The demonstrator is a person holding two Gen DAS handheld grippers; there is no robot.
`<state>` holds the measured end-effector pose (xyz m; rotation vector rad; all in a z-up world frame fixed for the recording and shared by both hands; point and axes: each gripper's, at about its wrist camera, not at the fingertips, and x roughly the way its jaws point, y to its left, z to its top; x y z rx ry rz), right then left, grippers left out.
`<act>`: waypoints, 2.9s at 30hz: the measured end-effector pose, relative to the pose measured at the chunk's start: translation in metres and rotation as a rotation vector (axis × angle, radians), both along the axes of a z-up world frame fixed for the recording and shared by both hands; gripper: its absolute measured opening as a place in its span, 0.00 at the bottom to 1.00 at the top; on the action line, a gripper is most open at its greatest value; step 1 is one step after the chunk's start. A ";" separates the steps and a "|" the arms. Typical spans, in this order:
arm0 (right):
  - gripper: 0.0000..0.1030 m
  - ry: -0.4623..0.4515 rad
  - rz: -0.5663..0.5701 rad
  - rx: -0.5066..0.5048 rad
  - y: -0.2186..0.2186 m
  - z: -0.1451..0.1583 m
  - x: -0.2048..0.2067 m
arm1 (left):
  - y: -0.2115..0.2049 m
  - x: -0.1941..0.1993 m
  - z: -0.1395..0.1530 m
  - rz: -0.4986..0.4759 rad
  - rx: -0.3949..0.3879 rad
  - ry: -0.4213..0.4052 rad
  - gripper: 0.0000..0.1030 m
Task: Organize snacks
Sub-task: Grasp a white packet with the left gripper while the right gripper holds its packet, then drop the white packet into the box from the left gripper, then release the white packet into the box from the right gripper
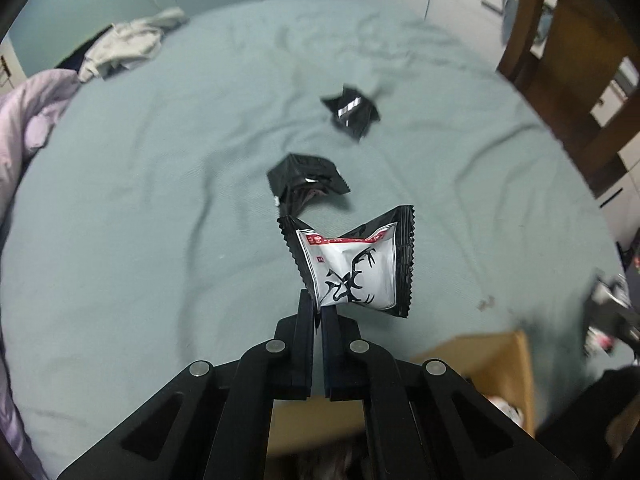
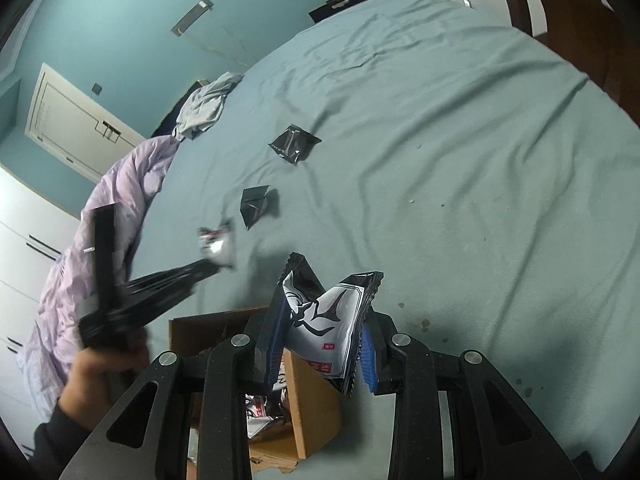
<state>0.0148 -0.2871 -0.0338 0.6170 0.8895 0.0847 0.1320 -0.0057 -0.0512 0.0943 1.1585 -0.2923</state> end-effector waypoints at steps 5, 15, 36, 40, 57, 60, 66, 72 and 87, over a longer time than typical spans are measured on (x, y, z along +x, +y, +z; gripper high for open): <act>0.29 -0.010 0.016 -0.056 0.012 0.005 0.001 | 0.023 -0.038 0.048 -0.005 -0.040 -0.091 0.02; 0.29 -0.030 0.064 -0.139 0.030 0.011 0.000 | 0.025 -0.115 0.045 -0.070 -0.099 -0.050 0.03; 0.29 -0.055 0.170 -0.268 0.060 0.015 0.008 | 0.040 -0.108 0.037 0.085 -0.080 -0.101 0.77; 0.29 -0.061 0.216 -0.286 0.069 0.014 0.009 | 0.044 -0.105 0.033 0.113 -0.061 -0.076 0.77; 0.32 -0.162 0.413 -0.369 0.113 0.021 -0.002 | 0.033 -0.108 0.028 0.071 0.037 -0.086 0.77; 0.47 -0.158 0.393 -0.292 0.100 0.019 -0.001 | 0.034 -0.108 0.028 0.076 0.043 -0.082 0.77; 0.70 -0.190 0.280 -0.227 0.073 0.023 -0.005 | 0.035 -0.107 0.027 0.087 0.046 -0.078 0.77; 0.71 -0.130 0.171 -0.232 0.059 0.016 -0.006 | 0.033 -0.107 0.027 0.081 0.062 -0.081 0.77; 0.71 -0.118 0.119 -0.270 0.056 0.031 -0.001 | 0.027 -0.111 0.040 0.074 0.054 -0.104 0.79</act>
